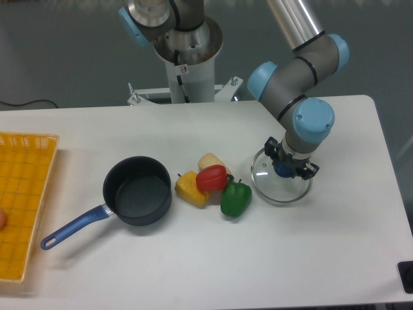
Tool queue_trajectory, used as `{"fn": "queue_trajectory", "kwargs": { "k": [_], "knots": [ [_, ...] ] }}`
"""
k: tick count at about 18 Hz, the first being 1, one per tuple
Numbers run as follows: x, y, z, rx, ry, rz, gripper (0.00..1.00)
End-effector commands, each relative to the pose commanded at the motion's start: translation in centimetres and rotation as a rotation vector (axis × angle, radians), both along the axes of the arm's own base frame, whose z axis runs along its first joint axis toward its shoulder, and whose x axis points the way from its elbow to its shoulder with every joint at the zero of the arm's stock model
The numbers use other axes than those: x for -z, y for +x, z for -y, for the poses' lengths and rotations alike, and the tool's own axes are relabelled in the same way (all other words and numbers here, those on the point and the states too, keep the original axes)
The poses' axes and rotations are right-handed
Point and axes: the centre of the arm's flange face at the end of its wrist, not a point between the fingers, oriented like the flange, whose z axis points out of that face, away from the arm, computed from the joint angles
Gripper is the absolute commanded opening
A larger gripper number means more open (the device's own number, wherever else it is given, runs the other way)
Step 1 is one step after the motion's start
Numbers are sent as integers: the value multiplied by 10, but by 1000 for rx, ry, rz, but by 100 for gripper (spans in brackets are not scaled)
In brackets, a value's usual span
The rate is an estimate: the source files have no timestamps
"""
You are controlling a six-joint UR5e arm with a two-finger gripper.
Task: Place the lid on the table
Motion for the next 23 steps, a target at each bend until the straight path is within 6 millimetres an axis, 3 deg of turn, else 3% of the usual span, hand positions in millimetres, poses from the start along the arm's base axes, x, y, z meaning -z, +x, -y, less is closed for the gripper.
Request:
{"fn": "queue_trajectory", "kwargs": {
  "k": [20,23],
  "knots": [
    [7,1,-4,5,-2,-1,61],
    [8,1,-5,9,-7,-3,72]
  ]
}}
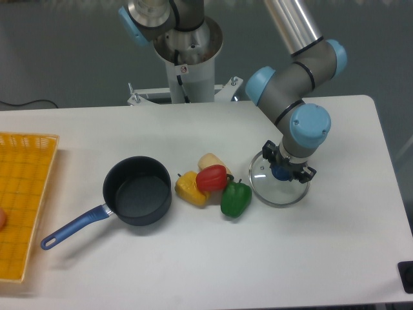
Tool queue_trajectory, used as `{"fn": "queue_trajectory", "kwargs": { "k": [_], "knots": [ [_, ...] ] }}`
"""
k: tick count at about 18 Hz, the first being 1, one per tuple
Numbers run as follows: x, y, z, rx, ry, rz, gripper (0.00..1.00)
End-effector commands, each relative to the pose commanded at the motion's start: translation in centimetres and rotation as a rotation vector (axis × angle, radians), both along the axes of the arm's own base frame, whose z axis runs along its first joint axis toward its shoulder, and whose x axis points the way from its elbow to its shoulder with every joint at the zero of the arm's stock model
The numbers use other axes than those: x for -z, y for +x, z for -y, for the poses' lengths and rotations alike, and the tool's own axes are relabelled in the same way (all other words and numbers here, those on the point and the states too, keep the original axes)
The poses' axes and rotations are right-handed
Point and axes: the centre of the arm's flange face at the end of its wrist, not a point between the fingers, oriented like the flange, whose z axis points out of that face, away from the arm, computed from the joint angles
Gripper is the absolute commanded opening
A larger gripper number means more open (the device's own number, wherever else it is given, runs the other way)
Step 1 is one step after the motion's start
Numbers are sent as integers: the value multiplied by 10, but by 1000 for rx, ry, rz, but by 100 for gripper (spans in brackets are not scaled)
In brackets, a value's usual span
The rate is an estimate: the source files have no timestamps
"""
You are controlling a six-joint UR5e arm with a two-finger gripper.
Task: Place the lid on the table
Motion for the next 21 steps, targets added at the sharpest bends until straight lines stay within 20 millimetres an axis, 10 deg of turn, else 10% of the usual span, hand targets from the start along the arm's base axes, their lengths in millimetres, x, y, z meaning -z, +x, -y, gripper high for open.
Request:
{"fn": "queue_trajectory", "kwargs": {
  "k": [8,12,21],
  "knots": [
    [-3,0,-3,8,-9,-11,75],
    [-16,-1,-7,10,4,-34,100],
    [-77,-11,-26,38,60,-136,100]
  ]
}}
